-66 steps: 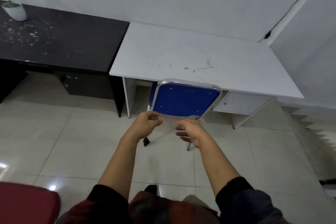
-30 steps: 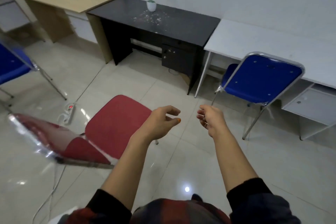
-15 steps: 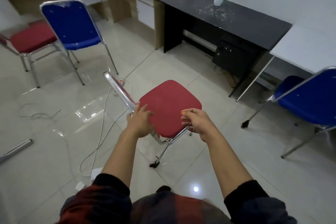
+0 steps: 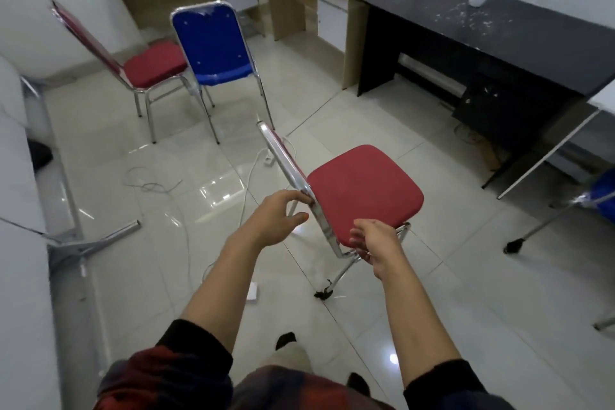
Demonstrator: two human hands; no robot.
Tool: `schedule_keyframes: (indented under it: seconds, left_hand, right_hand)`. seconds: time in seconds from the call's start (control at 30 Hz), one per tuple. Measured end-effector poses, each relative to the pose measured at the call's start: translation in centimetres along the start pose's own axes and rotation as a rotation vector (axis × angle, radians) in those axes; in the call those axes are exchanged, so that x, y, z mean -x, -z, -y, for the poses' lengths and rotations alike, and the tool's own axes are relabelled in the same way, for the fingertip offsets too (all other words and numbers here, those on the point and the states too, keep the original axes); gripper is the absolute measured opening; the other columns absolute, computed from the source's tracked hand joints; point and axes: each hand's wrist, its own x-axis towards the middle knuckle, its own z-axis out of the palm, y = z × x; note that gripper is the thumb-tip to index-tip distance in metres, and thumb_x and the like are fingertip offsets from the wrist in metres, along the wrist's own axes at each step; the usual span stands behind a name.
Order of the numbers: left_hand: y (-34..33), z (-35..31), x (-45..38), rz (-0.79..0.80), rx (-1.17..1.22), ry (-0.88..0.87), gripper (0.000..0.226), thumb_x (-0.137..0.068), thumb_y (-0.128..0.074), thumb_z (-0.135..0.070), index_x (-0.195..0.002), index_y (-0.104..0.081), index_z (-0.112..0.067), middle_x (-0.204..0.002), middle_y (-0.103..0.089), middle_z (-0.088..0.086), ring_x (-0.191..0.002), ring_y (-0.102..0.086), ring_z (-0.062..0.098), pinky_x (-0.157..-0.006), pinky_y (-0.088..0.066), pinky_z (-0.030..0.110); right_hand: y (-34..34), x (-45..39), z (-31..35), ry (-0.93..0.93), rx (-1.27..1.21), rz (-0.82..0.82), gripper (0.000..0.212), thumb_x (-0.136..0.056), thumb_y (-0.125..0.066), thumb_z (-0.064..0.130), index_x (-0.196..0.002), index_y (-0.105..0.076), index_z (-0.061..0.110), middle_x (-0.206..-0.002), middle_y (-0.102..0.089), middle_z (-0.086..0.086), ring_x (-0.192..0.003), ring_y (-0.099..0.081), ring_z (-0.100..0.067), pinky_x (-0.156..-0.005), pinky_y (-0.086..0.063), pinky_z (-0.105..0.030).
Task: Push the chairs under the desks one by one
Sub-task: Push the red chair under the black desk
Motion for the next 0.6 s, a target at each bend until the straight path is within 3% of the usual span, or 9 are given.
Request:
schedule_keyframes:
  seconds: [0.13, 0.3, 0.4, 0.5, 0.53, 0.6]
  left_hand:
    - [1.9, 1.3, -0.1, -0.003, -0.022, -0.008, 0.029, -0.093, -0.065, -0.023, -0.121, -0.062, -0.027, -0.136, -0.054, -0.007, -0.129, -0.046, 0.012, -0.103, -0.033, 0.026]
    - [3.7, 3.2, -2.9, 0.003, -0.024, -0.094, 0.040, -0.092, -0.066, -0.022, -0.131, -0.058, -0.021, -0.136, -0.054, -0.005, -0.127, -0.049, 0.012, -0.101, -0.033, 0.021]
    - [5.8, 5.0, -6.2, 0.044, -0.068, -0.203, 0.042, -0.091, -0.068, -0.021, -0.131, -0.057, -0.021, -0.135, -0.054, -0.003, -0.124, -0.050, 0.013, -0.097, -0.033, 0.019]
    - [8.1, 7.9, -9.1, 0.084, -0.117, -0.265, 0.050, -0.085, -0.072, -0.016, -0.132, -0.056, -0.023, -0.137, -0.052, -0.004, -0.128, -0.048, 0.014, -0.102, -0.036, 0.025]
    - [8.9, 8.8, -10.3, 0.087, -0.141, -0.286, 0.054, -0.083, -0.074, -0.016, -0.133, -0.055, -0.025, -0.140, -0.050, -0.005, -0.131, -0.045, 0.015, -0.106, -0.038, 0.032]
    - [10.4, 9.9, -12.7, 0.101, -0.244, -0.305, 0.063, -0.082, -0.075, -0.023, -0.139, -0.048, -0.029, -0.152, -0.040, -0.004, -0.143, -0.031, 0.020, -0.113, -0.032, 0.048]
  right_hand:
    - [-2.8, 0.5, 0.7, 0.039, 0.030, 0.061, 0.005, -0.095, -0.062, 0.014, -0.091, -0.064, 0.012, -0.078, -0.065, -0.005, -0.062, -0.058, -0.016, -0.062, -0.042, -0.032]
    - [-6.5, 0.0, 3.7, 0.178, 0.173, 0.031, 0.005, -0.096, -0.061, 0.016, -0.097, -0.065, 0.013, -0.093, -0.066, -0.005, -0.073, -0.057, -0.014, -0.054, -0.043, -0.020]
    - [-10.8, -1.3, 5.1, 0.250, 0.218, 0.071, 0.033, -0.091, -0.071, 0.025, -0.118, -0.057, 0.011, -0.101, -0.060, -0.001, -0.087, -0.058, -0.014, -0.060, -0.048, -0.015]
    - [-16.0, -3.4, 4.8, 0.276, 0.732, -0.004, 0.072, -0.076, -0.074, 0.059, -0.132, -0.047, 0.023, -0.122, -0.057, 0.000, -0.114, -0.057, -0.024, -0.094, -0.050, -0.041]
    - [-17.4, -4.2, 4.7, 0.285, 0.925, -0.100, 0.075, -0.076, -0.072, 0.060, -0.135, -0.044, 0.023, -0.128, -0.054, -0.003, -0.120, -0.054, -0.030, -0.098, -0.046, -0.046]
    - [-18.9, -5.3, 5.1, 0.337, 1.099, -0.290, 0.061, -0.083, -0.071, 0.045, -0.130, -0.044, 0.018, -0.127, -0.056, -0.010, -0.117, -0.056, -0.038, -0.094, -0.045, -0.046]
